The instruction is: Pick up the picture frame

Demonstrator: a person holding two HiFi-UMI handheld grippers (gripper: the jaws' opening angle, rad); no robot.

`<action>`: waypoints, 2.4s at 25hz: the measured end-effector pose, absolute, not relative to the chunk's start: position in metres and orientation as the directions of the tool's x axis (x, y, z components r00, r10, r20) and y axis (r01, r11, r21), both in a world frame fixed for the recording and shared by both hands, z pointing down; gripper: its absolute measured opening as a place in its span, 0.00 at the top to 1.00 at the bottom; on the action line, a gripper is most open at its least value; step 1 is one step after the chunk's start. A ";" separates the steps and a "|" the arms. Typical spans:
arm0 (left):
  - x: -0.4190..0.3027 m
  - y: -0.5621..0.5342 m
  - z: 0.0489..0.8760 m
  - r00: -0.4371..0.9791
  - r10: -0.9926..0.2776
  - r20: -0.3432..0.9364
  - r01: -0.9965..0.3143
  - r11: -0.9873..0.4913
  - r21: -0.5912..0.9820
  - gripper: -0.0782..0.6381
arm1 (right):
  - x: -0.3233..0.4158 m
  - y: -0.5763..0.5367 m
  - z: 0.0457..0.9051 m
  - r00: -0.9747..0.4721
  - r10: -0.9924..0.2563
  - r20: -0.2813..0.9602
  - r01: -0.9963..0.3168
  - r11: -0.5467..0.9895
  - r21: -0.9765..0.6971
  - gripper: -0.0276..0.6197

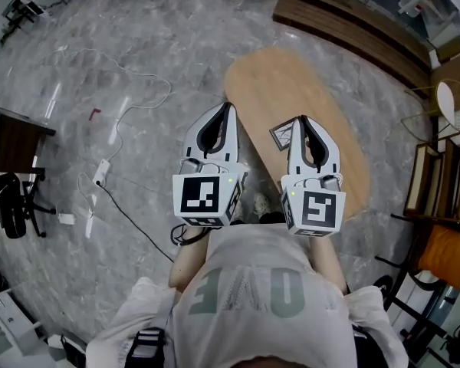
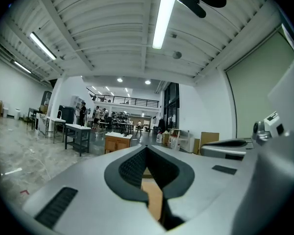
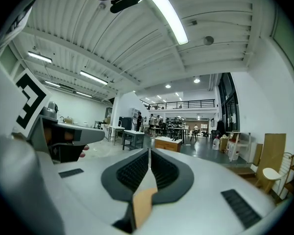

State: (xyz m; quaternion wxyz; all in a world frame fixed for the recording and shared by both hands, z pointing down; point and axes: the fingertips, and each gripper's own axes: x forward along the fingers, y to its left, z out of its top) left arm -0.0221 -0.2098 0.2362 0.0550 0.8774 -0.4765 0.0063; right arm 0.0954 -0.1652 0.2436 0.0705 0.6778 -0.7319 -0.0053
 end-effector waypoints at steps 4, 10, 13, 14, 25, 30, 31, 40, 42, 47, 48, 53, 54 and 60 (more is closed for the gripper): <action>-0.010 -0.208 0.243 0.552 -0.831 0.070 -0.833 -0.546 0.092 0.88 | 0.108 -0.162 0.251 -0.069 -0.992 0.109 -0.992 0.080 0.097 0.95; -0.002 -0.222 0.258 0.568 -0.814 0.120 -0.823 -0.562 0.086 0.88 | 0.116 -0.178 0.263 -0.090 -0.985 0.148 -0.983 0.112 0.148 0.95; 0.002 -0.232 0.279 0.570 -0.806 0.162 -0.822 -0.563 0.090 0.88 | 0.123 -0.192 0.275 -0.111 -0.982 0.149 -0.972 0.139 0.189 0.94; 0.002 -0.235 0.287 0.569 -0.803 0.178 -0.822 -0.563 0.087 0.88 | 0.125 -0.196 0.284 -0.115 -0.979 0.169 -0.969 0.147 0.196 0.93; -0.019 -0.257 0.419 0.529 -0.826 0.194 -0.847 -0.529 0.055 0.88 | 0.121 -0.244 0.480 -0.160 -0.897 0.411 -0.916 0.290 0.277 0.34; 0.000 -0.255 0.501 0.532 -0.818 0.218 -0.846 -0.525 0.092 0.88 | 0.123 -0.230 0.608 -0.154 -0.806 0.571 -0.932 0.310 0.186 0.19; 0.004 -0.253 0.512 0.526 -0.822 0.217 -0.849 -0.519 0.092 0.88 | 0.124 -0.226 0.633 -0.163 -0.779 0.606 -0.930 0.327 0.170 0.17; -0.022 -0.225 0.601 0.475 -0.816 0.331 -0.874 -0.482 0.066 0.88 | 0.130 -0.205 0.798 -0.091 -0.555 0.827 -0.913 0.379 0.154 0.06; -0.030 -0.220 0.613 0.472 -0.806 0.356 -0.873 -0.483 0.063 0.88 | 0.129 -0.204 0.816 -0.090 -0.526 0.846 -0.918 0.373 0.135 0.06; -0.044 -0.204 0.630 0.460 -0.788 0.409 -0.880 -0.465 0.095 0.88 | 0.129 -0.201 0.838 -0.055 -0.475 0.878 -0.918 0.370 0.142 0.06; -0.045 -0.203 0.632 0.460 -0.784 0.416 -0.880 -0.464 0.100 0.88 | 0.129 -0.201 0.841 -0.047 -0.465 0.884 -0.918 0.369 0.145 0.06; -0.046 -0.201 0.635 0.461 -0.779 0.425 -0.884 -0.445 0.144 0.88 | 0.128 -0.204 0.851 0.005 -0.428 0.904 -0.919 0.354 0.173 0.06; -0.046 -0.200 0.635 0.462 -0.779 0.424 -0.884 -0.443 0.148 0.88 | 0.127 -0.204 0.853 0.017 -0.422 0.906 -0.918 0.353 0.181 0.06; -0.046 -0.197 0.635 0.467 -0.777 0.423 -0.882 -0.442 0.162 0.88 | 0.123 -0.201 0.858 0.100 -0.405 0.909 -0.892 0.369 0.262 0.06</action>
